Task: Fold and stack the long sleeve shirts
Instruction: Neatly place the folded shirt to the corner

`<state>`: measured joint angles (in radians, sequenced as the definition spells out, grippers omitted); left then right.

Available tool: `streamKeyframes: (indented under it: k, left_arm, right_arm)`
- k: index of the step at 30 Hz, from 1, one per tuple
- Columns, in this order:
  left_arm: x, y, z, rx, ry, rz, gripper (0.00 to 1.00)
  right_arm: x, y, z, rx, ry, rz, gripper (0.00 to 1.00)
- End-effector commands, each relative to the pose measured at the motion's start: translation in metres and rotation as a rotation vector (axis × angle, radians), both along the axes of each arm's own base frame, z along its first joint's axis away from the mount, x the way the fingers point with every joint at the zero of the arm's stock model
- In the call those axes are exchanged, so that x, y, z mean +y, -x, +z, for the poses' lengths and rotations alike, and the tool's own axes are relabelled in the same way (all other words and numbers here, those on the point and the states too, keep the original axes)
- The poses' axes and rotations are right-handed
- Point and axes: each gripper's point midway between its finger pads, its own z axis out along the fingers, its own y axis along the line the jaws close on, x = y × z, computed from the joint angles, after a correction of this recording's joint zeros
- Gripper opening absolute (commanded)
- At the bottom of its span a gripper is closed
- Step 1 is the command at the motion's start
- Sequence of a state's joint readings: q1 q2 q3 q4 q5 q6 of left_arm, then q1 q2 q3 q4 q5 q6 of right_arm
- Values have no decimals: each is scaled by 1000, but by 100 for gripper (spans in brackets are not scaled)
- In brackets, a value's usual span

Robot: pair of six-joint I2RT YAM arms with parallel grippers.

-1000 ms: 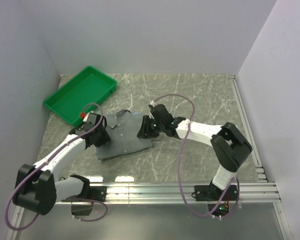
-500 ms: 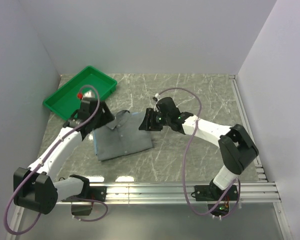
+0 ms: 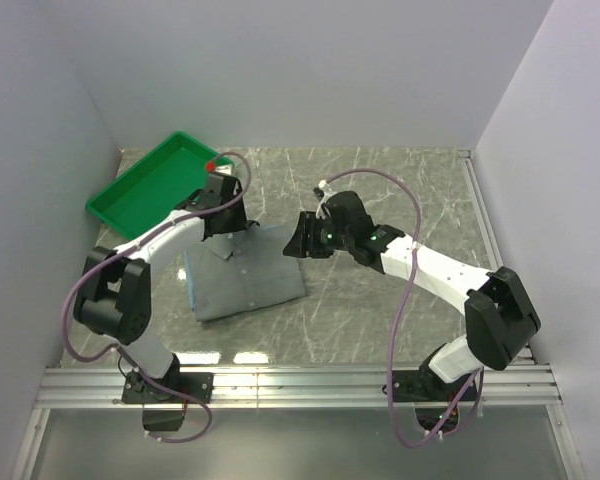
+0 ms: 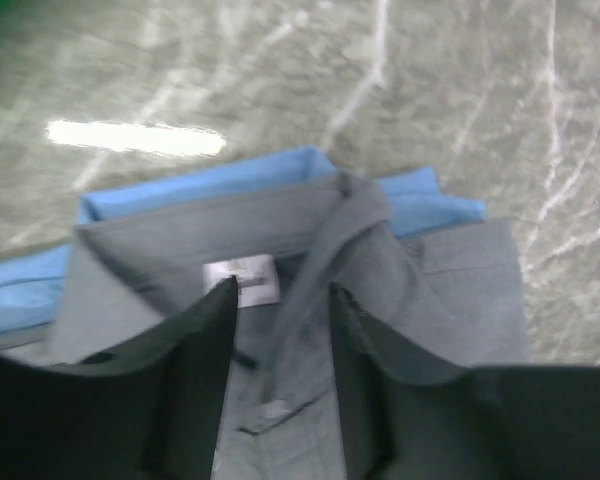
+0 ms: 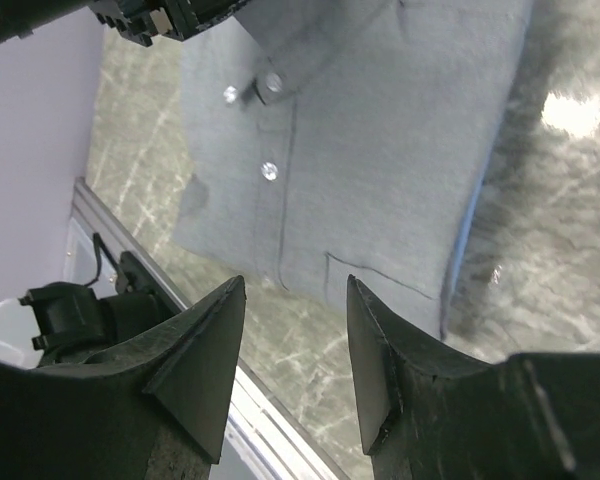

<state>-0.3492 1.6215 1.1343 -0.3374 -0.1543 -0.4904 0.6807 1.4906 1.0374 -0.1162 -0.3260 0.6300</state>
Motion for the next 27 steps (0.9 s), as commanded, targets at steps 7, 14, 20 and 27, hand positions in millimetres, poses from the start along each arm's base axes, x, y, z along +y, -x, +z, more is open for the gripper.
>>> streamKeyframes:
  k: [7, 14, 20, 27]
  left_arm:
    - [-39, -7, 13, -51, -32, -106, 24]
    - [-50, 16, -14, 22, -69, -134, 17]
    - [-42, 29, -62, 137, -82, -58, 15]
    - [-34, 35, -98, 241, -35, 16, 15]
  right_arm:
    - [-12, -1, 4, -30, 6, -26, 53]
    - [-11, -1, -2, -20, 6, -25, 53]
    - [-7, -4, -3, -9, -12, -21, 53]
    - [-7, -6, 2, -27, -15, -19, 53]
